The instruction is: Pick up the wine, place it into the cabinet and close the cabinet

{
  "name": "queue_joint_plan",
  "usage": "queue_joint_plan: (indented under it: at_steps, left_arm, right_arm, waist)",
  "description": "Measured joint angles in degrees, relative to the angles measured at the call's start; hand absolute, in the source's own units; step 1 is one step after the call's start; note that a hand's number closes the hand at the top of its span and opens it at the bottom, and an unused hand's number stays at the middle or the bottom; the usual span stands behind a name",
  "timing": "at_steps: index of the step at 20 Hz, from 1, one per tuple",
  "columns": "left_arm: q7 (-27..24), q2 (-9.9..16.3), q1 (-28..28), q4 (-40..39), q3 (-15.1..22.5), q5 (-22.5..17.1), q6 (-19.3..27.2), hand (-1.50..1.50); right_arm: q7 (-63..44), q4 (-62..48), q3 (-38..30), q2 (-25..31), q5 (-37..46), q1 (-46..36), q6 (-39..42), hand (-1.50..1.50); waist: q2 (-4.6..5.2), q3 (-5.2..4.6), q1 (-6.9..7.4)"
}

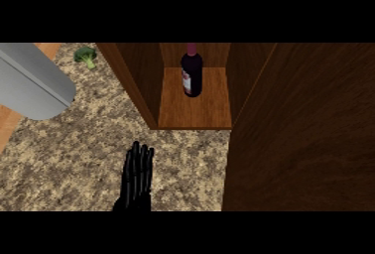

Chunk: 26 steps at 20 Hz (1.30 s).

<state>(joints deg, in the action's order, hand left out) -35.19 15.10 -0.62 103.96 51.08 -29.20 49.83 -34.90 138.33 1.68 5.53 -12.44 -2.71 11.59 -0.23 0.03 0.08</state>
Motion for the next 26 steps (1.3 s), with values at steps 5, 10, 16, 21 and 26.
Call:
queue_joint_plan:
  at_steps: [5,10,16,21,26]
  left_arm:
    - [1.29,6.31,-3.12,6.09,-0.91,-0.21,-3.39,-1.50]
    - [1.11,12.28,-7.29,10.97,-3.39,-1.15,-7.59,-1.50]
    - [0.29,16.62,-11.29,14.90,-7.59,-3.18,-10.80,-1.50]
    - [-0.80,20.63,-15.36,17.94,-13.80,-6.62,-14.42,-1.50]
    - [-1.77,23.27,-18.68,19.24,-19.97,-10.44,-18.37,-1.50]
  right_arm:
    - [0.56,-0.28,1.73,0.39,-0.63,1.82,3.25,1.50]
    - [0.22,0.02,4.07,0.59,-1.07,3.16,5.04,1.50]
    - [-3.07,-0.08,9.96,-1.56,-2.13,6.75,4.86,1.50]
    - [-5.42,0.09,14.98,-2.85,-2.81,8.98,4.59,1.50]
    - [-5.15,0.04,23.75,-3.13,-2.65,9.60,6.79,1.50]
  waist:
    - [0.04,0.00,-0.09]
    - [0.03,-0.03,-0.12]
    - [-0.01,-0.04,-0.14]
    - [-0.06,-0.06,0.00]
    - [-0.17,-0.08,0.05]
